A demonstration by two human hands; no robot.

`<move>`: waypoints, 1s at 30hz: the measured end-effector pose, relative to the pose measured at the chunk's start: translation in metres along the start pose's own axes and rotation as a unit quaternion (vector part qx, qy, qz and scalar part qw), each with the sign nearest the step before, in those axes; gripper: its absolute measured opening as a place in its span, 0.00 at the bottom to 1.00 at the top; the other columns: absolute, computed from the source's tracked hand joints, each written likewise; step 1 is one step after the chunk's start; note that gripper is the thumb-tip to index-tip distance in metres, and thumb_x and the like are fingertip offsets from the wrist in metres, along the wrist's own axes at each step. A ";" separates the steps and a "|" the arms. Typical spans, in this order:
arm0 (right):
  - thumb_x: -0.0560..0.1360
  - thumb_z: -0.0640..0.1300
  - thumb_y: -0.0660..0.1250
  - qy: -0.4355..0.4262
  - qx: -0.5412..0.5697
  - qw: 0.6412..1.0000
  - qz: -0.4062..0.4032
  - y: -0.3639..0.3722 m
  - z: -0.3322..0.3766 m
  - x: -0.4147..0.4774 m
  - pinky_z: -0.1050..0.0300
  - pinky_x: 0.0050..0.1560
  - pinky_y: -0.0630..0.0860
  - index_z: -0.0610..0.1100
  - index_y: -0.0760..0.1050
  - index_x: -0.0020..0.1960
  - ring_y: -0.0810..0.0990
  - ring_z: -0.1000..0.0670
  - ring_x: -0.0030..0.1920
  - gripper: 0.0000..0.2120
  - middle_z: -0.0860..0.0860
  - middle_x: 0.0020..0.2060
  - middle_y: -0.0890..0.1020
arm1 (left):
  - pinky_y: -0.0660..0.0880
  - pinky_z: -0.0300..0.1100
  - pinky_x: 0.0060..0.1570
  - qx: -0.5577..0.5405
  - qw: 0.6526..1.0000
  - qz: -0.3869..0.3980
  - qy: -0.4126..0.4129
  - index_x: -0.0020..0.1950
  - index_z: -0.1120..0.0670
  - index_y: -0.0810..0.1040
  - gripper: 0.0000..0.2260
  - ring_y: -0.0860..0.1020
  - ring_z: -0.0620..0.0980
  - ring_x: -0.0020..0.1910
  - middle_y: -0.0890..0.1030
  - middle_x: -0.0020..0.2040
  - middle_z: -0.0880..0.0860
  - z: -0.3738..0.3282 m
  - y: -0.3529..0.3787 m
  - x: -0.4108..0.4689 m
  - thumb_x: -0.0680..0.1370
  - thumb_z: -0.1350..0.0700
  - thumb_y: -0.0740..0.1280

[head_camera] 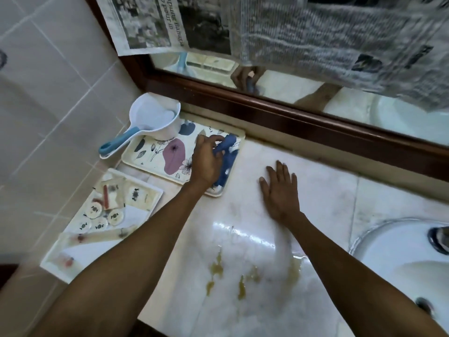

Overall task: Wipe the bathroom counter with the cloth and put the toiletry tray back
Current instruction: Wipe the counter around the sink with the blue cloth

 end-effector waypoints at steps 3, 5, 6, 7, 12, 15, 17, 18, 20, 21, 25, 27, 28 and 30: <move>0.84 0.56 0.49 0.048 0.001 0.999 -0.022 -0.027 -0.034 -0.010 0.43 0.78 0.50 0.45 0.63 0.75 0.53 0.46 0.79 0.25 0.45 0.79 0.58 | 0.69 0.29 0.54 0.016 0.996 0.025 0.084 0.60 0.56 0.81 0.21 0.75 0.46 0.51 0.78 0.56 0.53 -0.060 0.008 -0.008 0.69 0.68 0.63; 0.83 0.55 0.50 0.075 0.001 0.996 -0.038 -0.045 -0.059 -0.017 0.42 0.77 0.53 0.44 0.66 0.74 0.57 0.45 0.78 0.24 0.44 0.78 0.61 | 0.74 0.36 0.55 -0.051 0.993 0.050 0.095 0.61 0.55 0.80 0.20 0.79 0.46 0.52 0.82 0.55 0.50 -0.090 0.020 -0.015 0.70 0.68 0.65; 0.83 0.55 0.50 0.091 0.003 0.995 -0.047 -0.054 -0.072 -0.022 0.42 0.76 0.55 0.43 0.67 0.73 0.59 0.44 0.78 0.24 0.43 0.77 0.63 | 0.75 0.36 0.54 -0.094 0.990 0.060 0.089 0.60 0.55 0.80 0.19 0.80 0.45 0.52 0.83 0.54 0.49 -0.101 0.027 -0.019 0.71 0.68 0.67; 0.83 0.54 0.50 0.108 0.006 0.993 -0.055 -0.062 -0.084 -0.027 0.41 0.75 0.58 0.43 0.69 0.71 0.61 0.43 0.77 0.24 0.42 0.76 0.65 | 0.76 0.35 0.54 -0.131 0.986 0.070 0.079 0.60 0.55 0.79 0.18 0.81 0.45 0.52 0.83 0.54 0.48 -0.107 0.034 -0.023 0.72 0.68 0.68; 0.81 0.54 0.51 0.159 0.002 0.983 -0.089 -0.090 -0.134 -0.059 0.39 0.69 0.66 0.41 0.74 0.66 0.70 0.40 0.70 0.23 0.41 0.70 0.73 | 0.76 0.31 0.50 -0.161 0.980 0.114 0.006 0.61 0.56 0.78 0.17 0.81 0.54 0.56 0.83 0.56 0.53 -0.087 0.083 -0.036 0.74 0.64 0.74; 0.80 0.55 0.49 0.178 -0.001 0.979 -0.100 -0.097 -0.155 -0.079 0.39 0.68 0.67 0.41 0.75 0.64 0.71 0.41 0.70 0.25 0.41 0.69 0.74 | 0.72 0.42 0.64 0.055 0.986 0.132 0.088 0.69 0.54 0.74 0.21 0.75 0.54 0.64 0.78 0.66 0.55 -0.062 0.114 -0.053 0.78 0.50 0.70; 0.80 0.56 0.47 0.185 -0.013 0.978 -0.099 -0.096 -0.168 -0.090 0.39 0.68 0.66 0.42 0.74 0.64 0.69 0.42 0.71 0.26 0.42 0.69 0.73 | 0.70 0.54 0.68 0.095 0.962 0.181 0.181 0.72 0.54 0.71 0.22 0.73 0.56 0.68 0.74 0.69 0.55 -0.056 0.142 -0.069 0.81 0.44 0.63; 0.80 0.57 0.45 0.187 -0.020 0.977 -0.096 -0.095 -0.175 -0.096 0.39 0.68 0.66 0.43 0.74 0.64 0.69 0.43 0.71 0.27 0.42 0.69 0.73 | 0.68 0.57 0.69 0.130 0.945 0.199 0.225 0.74 0.54 0.68 0.23 0.71 0.57 0.70 0.72 0.72 0.56 -0.054 0.157 -0.076 0.82 0.44 0.60; 0.80 0.58 0.43 0.188 -0.035 0.978 -0.085 -0.092 -0.187 -0.104 0.39 0.68 0.65 0.43 0.73 0.62 0.68 0.43 0.71 0.28 0.43 0.68 0.73 | 0.60 0.57 0.74 0.233 0.908 0.217 0.273 0.79 0.55 0.61 0.26 0.61 0.57 0.78 0.63 0.79 0.57 -0.046 0.179 -0.087 0.83 0.44 0.55; 0.79 0.58 0.42 0.191 -0.040 0.978 -0.079 -0.090 -0.194 -0.108 0.39 0.69 0.64 0.43 0.73 0.62 0.67 0.43 0.72 0.28 0.43 0.69 0.72 | 0.55 0.56 0.76 0.266 0.894 0.225 0.283 0.81 0.54 0.57 0.27 0.56 0.56 0.80 0.58 0.81 0.56 -0.041 0.186 -0.092 0.84 0.44 0.53; 0.80 0.57 0.44 0.191 -0.050 0.978 -0.074 -0.085 -0.209 -0.118 0.41 0.74 0.55 0.44 0.72 0.65 0.64 0.45 0.74 0.27 0.43 0.71 0.70 | 0.49 0.56 0.78 0.310 0.863 0.267 0.297 0.82 0.48 0.48 0.27 0.47 0.50 0.82 0.51 0.83 0.51 -0.019 0.185 -0.101 0.85 0.41 0.47; 0.81 0.57 0.46 0.190 -0.041 0.976 -0.096 -0.084 -0.210 -0.120 0.43 0.76 0.53 0.45 0.72 0.65 0.65 0.46 0.74 0.25 0.44 0.71 0.71 | 0.47 0.54 0.78 0.313 0.849 0.273 0.326 0.82 0.44 0.49 0.26 0.47 0.48 0.81 0.51 0.82 0.48 -0.012 0.170 -0.099 0.85 0.42 0.49; 0.81 0.57 0.48 0.191 -0.034 0.975 -0.109 -0.084 -0.211 -0.121 0.44 0.76 0.53 0.46 0.72 0.65 0.66 0.47 0.73 0.23 0.44 0.71 0.71 | 0.46 0.53 0.78 0.318 0.845 0.276 0.329 0.82 0.43 0.49 0.26 0.46 0.47 0.81 0.51 0.82 0.47 -0.008 0.160 -0.094 0.85 0.42 0.50; 0.81 0.56 0.52 0.194 -0.025 0.972 -0.132 -0.084 -0.212 -0.121 0.46 0.77 0.53 0.46 0.73 0.64 0.67 0.47 0.73 0.20 0.45 0.71 0.72 | 0.48 0.55 0.78 0.339 0.849 0.263 0.309 0.82 0.43 0.49 0.26 0.47 0.49 0.82 0.51 0.82 0.49 -0.002 0.151 -0.070 0.84 0.42 0.48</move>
Point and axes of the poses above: each hand's wrist, its own x-axis towards the middle knuckle, its own y-axis out of the palm, z = x × y, the point moved 6 cm from there along x, towards the middle knuckle
